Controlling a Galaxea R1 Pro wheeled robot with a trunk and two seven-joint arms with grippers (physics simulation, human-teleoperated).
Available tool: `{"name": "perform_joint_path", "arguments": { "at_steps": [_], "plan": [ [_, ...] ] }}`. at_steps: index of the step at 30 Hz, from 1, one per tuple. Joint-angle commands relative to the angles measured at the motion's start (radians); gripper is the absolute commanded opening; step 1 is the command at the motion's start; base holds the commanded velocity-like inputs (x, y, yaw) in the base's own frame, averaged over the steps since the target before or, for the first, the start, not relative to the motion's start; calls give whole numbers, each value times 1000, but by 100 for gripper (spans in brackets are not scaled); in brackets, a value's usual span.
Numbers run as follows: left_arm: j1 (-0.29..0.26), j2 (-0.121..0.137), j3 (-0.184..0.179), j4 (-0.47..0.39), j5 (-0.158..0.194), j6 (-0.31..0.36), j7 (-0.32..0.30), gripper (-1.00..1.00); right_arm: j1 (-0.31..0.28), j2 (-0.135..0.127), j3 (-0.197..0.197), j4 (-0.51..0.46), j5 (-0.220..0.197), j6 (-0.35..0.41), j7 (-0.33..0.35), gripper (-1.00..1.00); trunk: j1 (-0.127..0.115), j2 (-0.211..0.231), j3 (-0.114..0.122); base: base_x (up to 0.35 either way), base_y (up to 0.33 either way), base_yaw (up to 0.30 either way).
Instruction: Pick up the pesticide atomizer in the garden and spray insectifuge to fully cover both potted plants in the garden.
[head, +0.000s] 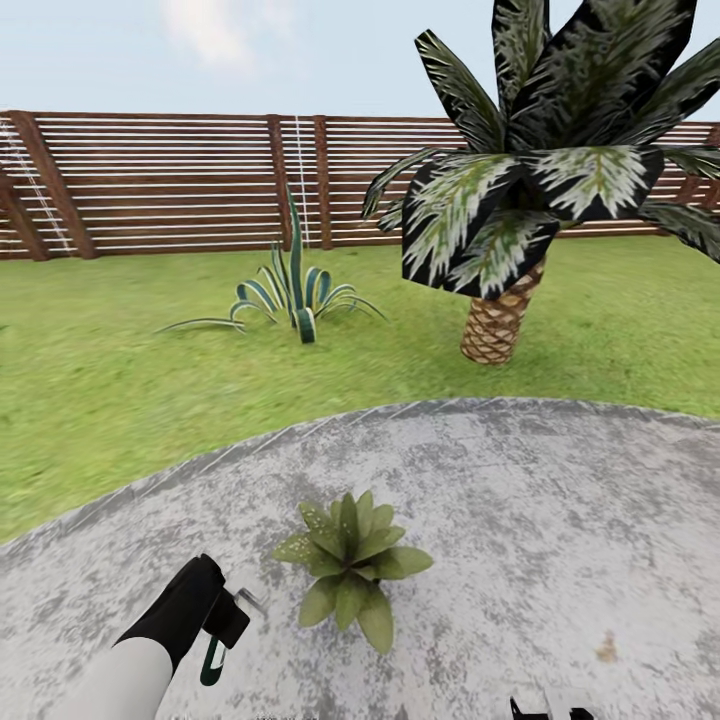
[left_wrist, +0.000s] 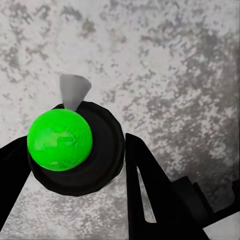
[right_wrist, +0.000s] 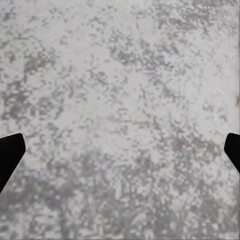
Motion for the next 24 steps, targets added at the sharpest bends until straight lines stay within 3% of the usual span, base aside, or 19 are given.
{"name": "perform_joint_path", "arguments": {
  "at_steps": [1,11,24],
  "plan": [
    [-1,-1,4,-1,-7,3,-8,-100,0,0,9,0,-9,-2,-3,100,0,0,-1,0,-271,262],
    [-1,-2,5,-1,-7,3,-8,-100,0,0,10,0,-7,-2,-3,100,0,0,-1,27,-271,270],
    [-1,-2,7,6,-5,5,32,-100,0,0,10,0,-6,-2,-1,100,0,0,-1,131,-271,17]
  ]
}}
